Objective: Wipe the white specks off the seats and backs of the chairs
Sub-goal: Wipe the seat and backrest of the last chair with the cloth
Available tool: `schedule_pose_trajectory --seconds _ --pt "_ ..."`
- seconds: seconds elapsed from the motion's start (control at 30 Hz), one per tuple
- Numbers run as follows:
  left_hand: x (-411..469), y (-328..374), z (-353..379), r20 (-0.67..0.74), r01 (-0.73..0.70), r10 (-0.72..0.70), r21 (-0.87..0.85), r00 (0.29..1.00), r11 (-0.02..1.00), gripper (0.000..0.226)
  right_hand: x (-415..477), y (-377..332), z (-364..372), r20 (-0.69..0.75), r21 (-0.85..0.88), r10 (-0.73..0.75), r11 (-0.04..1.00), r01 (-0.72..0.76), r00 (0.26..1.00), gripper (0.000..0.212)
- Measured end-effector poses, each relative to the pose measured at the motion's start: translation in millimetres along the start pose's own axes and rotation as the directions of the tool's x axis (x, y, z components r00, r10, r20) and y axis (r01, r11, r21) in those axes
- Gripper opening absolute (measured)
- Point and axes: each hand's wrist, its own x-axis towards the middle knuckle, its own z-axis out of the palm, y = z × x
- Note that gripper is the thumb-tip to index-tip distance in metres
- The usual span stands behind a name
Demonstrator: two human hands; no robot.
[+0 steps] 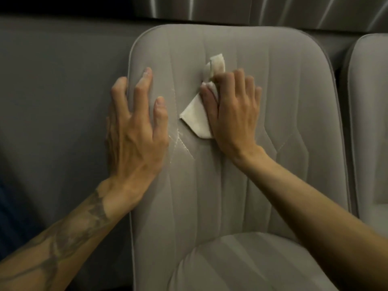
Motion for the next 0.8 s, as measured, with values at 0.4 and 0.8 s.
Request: schedule_pose_trajectory --seconds 0.4,0.8 --pt "0.8 0.2 -8.9 0.039 0.009 -0.005 -0.118 0.999 0.993 0.05 -135.2 4.4 -54.9 0.341 0.117 -0.236 0.971 0.208 0.91 0.019" --pt "26.0 -15.4 -12.5 0.006 -0.074 0.076 -0.14 0.997 0.987 0.033 -127.1 -6.5 -58.8 0.352 0.257 -0.297 0.943 0.213 0.888 0.019"
